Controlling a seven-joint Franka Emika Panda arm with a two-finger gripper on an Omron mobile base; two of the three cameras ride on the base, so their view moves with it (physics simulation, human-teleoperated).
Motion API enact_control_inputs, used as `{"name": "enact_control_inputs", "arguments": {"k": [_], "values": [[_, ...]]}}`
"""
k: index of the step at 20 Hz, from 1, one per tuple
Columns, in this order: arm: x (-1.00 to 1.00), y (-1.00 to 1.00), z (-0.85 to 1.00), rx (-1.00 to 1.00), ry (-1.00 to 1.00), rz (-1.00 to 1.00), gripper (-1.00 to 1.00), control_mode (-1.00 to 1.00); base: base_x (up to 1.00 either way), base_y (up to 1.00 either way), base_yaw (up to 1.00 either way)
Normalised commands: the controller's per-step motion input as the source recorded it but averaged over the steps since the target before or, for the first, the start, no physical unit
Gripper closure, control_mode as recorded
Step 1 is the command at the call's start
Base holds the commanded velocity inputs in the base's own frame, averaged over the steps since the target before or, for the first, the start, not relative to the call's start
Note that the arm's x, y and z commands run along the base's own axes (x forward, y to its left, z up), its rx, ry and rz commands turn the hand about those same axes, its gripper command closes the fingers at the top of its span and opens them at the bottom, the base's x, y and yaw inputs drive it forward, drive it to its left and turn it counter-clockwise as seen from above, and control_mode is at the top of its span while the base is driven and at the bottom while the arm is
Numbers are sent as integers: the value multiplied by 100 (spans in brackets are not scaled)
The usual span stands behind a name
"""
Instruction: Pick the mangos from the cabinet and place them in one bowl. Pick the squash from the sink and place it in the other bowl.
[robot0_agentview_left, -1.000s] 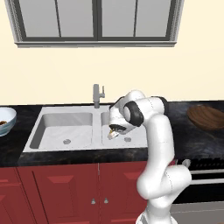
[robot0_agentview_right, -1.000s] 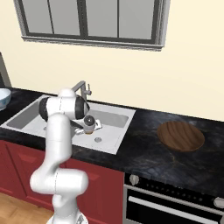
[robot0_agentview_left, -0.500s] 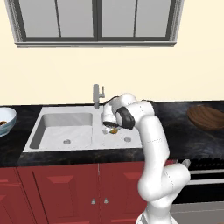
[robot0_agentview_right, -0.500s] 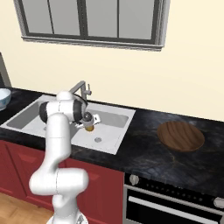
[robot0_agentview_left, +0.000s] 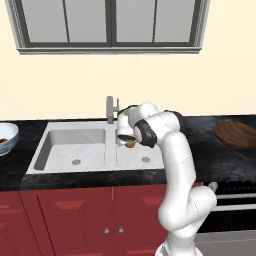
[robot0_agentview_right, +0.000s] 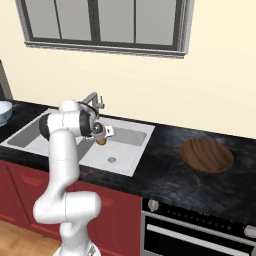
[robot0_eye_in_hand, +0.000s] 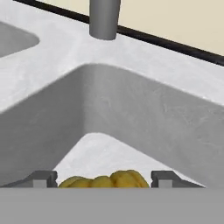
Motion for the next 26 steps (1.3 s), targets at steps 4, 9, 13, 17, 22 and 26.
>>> {"name": "enact_control_inputs", "arguments": {"k": [4,9,13,17,22,26], "values": [[-37,-27,87,13,0,-10,100,-100,0,0,0],[-72,-40,86,13,-1,-3,100,-100,0,0,0],[-79,-20,100,10,0,0,100,-100,0,0,0],[-79,-3,85,3,2,2,100,-100,0,0,0],[-71,0,88,0,13,6,100,-100,0,0,0],[-71,0,89,-1,16,6,100,-100,0,0,0]]}}
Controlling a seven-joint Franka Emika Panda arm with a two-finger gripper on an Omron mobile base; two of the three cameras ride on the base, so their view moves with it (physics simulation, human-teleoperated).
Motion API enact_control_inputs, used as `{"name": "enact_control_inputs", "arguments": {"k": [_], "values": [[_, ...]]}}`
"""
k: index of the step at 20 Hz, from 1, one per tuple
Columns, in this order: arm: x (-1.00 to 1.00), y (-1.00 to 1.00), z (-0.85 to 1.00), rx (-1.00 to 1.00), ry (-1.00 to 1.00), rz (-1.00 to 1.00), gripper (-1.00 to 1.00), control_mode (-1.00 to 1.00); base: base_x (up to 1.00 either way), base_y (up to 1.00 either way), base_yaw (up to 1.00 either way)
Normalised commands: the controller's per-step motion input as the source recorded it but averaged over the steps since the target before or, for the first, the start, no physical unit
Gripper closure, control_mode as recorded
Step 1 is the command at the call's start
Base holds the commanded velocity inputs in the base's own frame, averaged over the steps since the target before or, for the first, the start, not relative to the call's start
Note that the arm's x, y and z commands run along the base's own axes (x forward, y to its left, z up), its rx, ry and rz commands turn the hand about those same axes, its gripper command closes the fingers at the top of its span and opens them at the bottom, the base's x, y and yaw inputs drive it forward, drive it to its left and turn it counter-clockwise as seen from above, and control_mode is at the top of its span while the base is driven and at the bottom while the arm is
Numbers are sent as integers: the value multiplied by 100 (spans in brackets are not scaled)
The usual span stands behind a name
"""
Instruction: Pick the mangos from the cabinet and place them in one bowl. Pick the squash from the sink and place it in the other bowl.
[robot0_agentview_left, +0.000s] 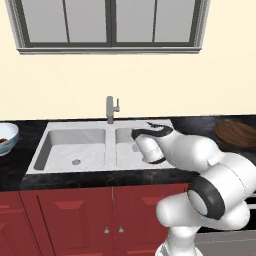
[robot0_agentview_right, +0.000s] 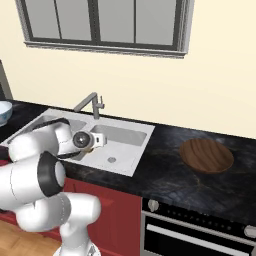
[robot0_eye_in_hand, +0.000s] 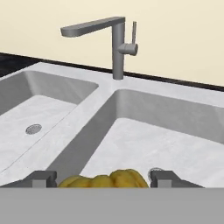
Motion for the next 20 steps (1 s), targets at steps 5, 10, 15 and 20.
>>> {"name": "enact_control_inputs", "arguments": {"k": [5,10,15,20], "values": [[-64,0,96,0,15,4,100,-100,0,0,0],[-32,0,86,2,10,0,100,-100,0,0,0],[-5,-9,28,0,11,-2,100,-100,0,0,0],[-53,-14,59,-3,24,0,100,-100,0,0,0]]}}
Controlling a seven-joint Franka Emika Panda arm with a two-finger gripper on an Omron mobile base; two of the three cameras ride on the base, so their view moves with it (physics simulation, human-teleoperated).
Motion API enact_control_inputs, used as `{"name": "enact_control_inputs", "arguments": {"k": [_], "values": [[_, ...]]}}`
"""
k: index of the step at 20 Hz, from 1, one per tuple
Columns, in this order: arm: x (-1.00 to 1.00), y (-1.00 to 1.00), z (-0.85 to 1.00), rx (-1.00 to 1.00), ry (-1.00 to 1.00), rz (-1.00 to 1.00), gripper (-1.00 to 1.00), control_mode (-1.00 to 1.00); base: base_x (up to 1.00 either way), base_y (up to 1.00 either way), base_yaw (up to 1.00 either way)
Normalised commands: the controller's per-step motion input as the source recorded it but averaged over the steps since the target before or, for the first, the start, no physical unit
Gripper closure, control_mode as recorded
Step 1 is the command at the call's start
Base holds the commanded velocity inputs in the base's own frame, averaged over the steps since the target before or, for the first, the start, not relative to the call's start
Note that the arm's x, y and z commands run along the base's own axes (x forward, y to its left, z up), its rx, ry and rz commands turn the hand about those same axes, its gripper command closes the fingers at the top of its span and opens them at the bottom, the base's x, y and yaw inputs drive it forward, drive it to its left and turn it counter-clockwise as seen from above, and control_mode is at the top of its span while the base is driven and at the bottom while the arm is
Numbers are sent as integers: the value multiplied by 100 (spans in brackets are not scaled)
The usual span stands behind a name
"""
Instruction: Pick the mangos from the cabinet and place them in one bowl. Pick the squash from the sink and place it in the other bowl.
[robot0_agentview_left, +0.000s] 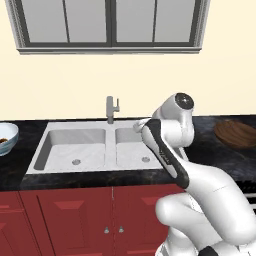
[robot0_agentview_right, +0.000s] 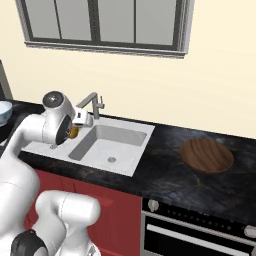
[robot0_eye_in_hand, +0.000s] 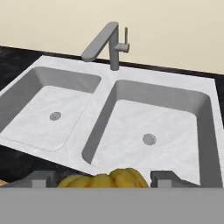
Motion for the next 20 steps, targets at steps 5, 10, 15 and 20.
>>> {"name": "enact_control_inputs", "arguments": {"k": [5,10,15,20], "values": [[-75,-19,24,-10,19,0,100,-100,0,0,0],[-30,-9,0,-4,1,0,100,-100,0,0,0],[-9,-44,0,0,-8,0,100,-100,0,0,0],[0,-83,1,1,-9,0,100,-100,0,0,0]]}}
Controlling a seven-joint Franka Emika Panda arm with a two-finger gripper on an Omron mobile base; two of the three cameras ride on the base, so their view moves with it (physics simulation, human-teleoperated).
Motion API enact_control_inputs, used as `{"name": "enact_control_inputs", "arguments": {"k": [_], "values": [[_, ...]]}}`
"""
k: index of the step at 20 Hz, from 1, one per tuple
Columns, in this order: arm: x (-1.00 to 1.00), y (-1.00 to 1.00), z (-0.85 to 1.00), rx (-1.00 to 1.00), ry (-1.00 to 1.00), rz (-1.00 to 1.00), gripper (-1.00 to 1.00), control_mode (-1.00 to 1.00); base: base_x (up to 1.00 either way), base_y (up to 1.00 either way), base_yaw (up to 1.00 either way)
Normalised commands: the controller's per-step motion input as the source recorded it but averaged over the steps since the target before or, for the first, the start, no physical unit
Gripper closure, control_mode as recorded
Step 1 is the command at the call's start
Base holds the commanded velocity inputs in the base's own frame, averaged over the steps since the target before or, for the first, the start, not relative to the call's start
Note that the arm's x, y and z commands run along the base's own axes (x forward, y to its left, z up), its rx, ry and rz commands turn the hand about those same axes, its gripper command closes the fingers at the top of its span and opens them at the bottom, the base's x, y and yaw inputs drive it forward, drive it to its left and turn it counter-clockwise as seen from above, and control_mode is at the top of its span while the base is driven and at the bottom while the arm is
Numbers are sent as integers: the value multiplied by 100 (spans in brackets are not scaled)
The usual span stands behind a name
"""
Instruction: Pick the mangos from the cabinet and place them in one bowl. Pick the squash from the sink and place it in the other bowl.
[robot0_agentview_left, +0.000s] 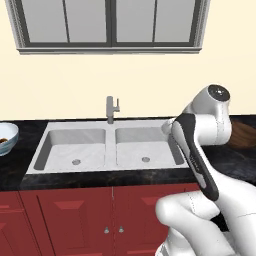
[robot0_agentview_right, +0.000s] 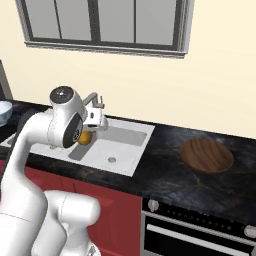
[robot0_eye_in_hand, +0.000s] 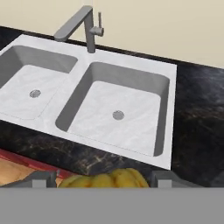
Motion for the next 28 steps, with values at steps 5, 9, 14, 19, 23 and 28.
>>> {"name": "enact_control_inputs", "arguments": {"k": [5,9,14,19,23,28], "values": [[14,-92,0,1,-3,0,100,-100,0,0,0],[37,-87,0,0,0,-2,100,-100,0,0,0],[45,-82,1,0,0,-4,100,-100,0,0,0],[42,-69,0,0,1,-4,100,-100,0,0,0],[39,-67,0,0,2,-5,100,-100,0,0,0],[29,-60,0,-4,3,-7,100,-100,0,0,0]]}}
